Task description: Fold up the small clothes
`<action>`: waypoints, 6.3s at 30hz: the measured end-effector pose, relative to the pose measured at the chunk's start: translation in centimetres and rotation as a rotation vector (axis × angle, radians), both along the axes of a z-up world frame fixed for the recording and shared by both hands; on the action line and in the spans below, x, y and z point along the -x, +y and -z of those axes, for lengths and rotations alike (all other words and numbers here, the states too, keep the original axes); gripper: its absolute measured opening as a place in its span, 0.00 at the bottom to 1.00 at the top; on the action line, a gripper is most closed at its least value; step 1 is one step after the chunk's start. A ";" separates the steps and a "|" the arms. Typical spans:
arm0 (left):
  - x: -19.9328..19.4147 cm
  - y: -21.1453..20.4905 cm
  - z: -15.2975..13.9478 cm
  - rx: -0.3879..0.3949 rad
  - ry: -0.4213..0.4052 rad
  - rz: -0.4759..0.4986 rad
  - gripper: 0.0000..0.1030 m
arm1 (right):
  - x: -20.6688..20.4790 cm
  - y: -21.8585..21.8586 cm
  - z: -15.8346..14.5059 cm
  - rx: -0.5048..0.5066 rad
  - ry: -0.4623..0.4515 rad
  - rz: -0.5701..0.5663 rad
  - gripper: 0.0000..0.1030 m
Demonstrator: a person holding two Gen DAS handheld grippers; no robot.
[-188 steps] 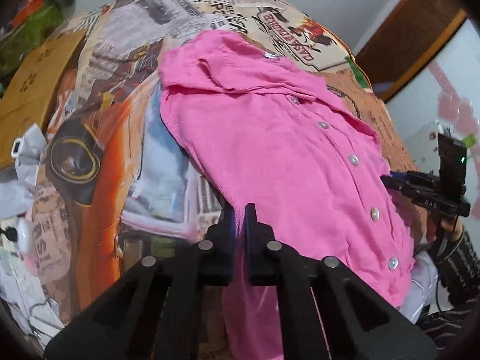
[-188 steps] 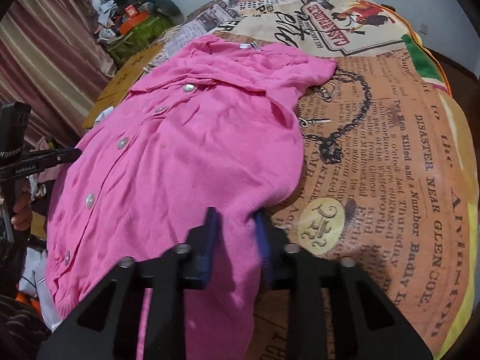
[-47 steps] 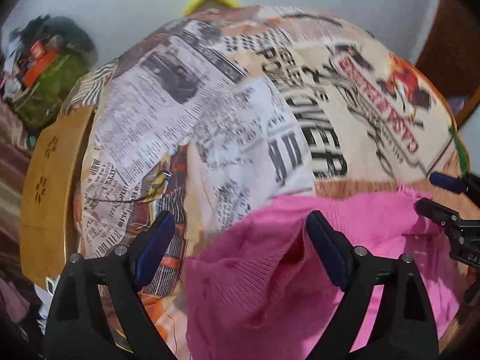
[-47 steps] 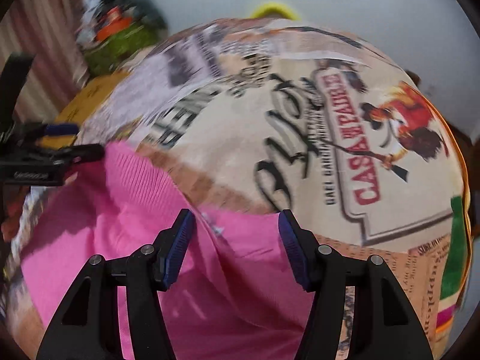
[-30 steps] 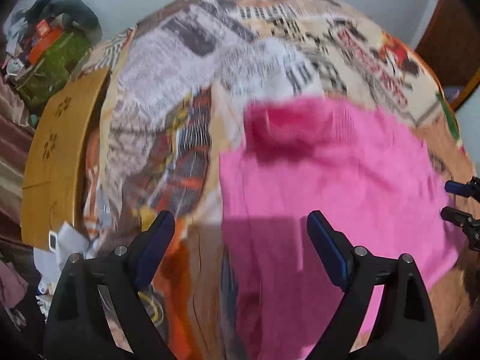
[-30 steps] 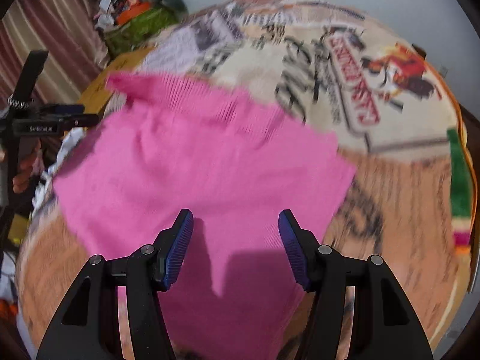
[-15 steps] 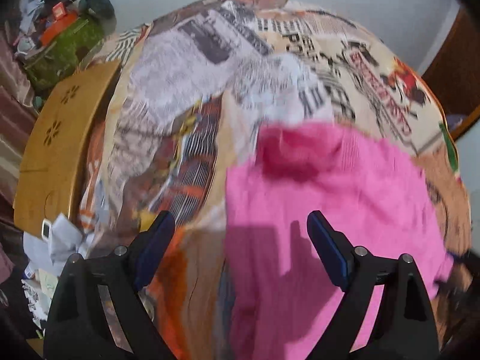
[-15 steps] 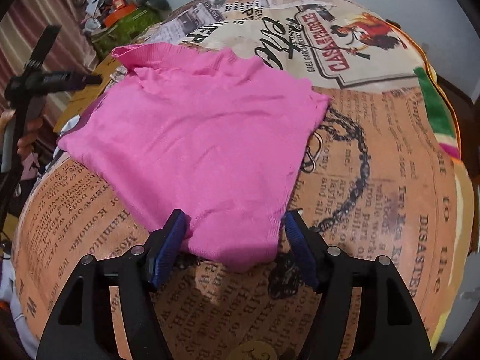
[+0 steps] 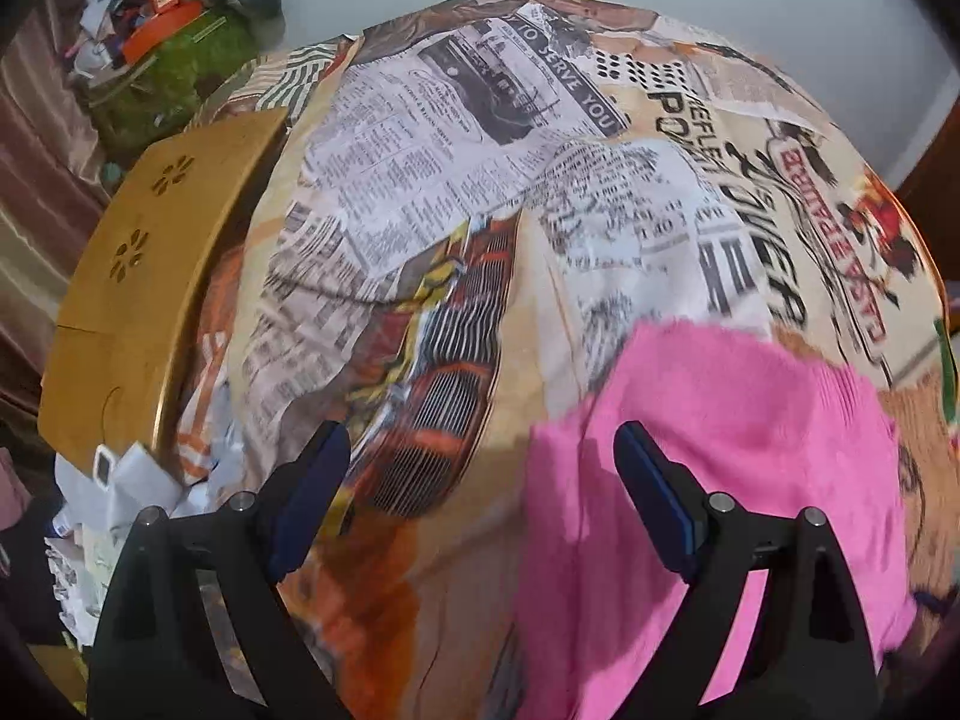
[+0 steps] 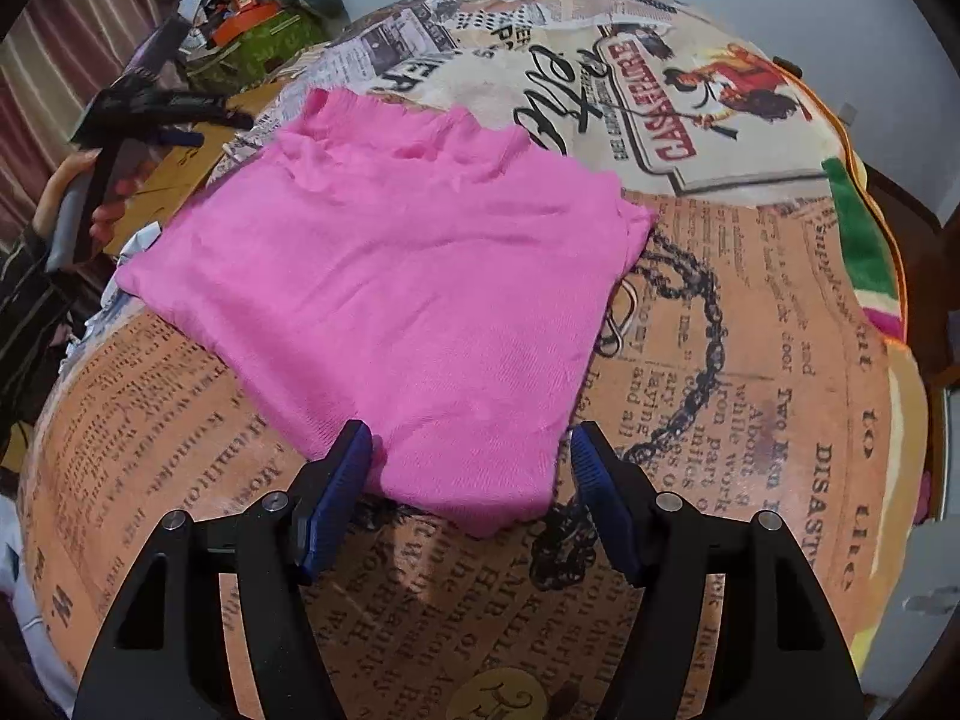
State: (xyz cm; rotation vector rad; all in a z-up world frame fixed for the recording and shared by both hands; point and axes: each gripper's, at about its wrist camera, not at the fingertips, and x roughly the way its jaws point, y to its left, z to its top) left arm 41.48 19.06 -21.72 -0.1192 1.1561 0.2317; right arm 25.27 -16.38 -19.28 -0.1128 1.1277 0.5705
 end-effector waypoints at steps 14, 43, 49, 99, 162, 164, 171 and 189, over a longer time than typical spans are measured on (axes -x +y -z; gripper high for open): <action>14.4 -0.2 -3.9 0.041 -0.043 0.089 0.87 | 1.5 9.3 -5.6 -0.075 -0.130 -0.177 0.63; 17.1 3.2 -3.7 0.180 -0.105 0.135 0.87 | 2.4 24.0 -3.1 0.000 -0.167 -0.413 0.06; 8.8 2.0 -1.8 0.305 -0.044 0.165 0.86 | 1.9 21.7 -2.8 -0.037 -0.143 -0.389 0.06; -4.6 -27.6 -5.4 0.125 -0.002 0.365 0.10 | 2.1 -0.7 -4.6 -0.307 -0.192 -0.013 0.05; 6.4 -21.6 -2.1 0.076 0.036 0.482 0.69 | -1.0 -4.8 2.0 -0.060 -0.029 0.094 0.04; 6.3 -21.5 -1.8 0.092 0.038 0.473 0.69 | -0.9 -4.7 2.7 -0.048 -0.003 0.085 0.04; 5.7 -22.6 -1.9 0.073 0.009 0.506 0.69 | -1.2 -4.9 0.9 0.012 -0.024 0.071 0.30; 5.4 -21.8 -0.3 0.064 0.042 0.520 0.70 | -2.4 -2.0 3.0 -0.072 0.045 -0.007 0.45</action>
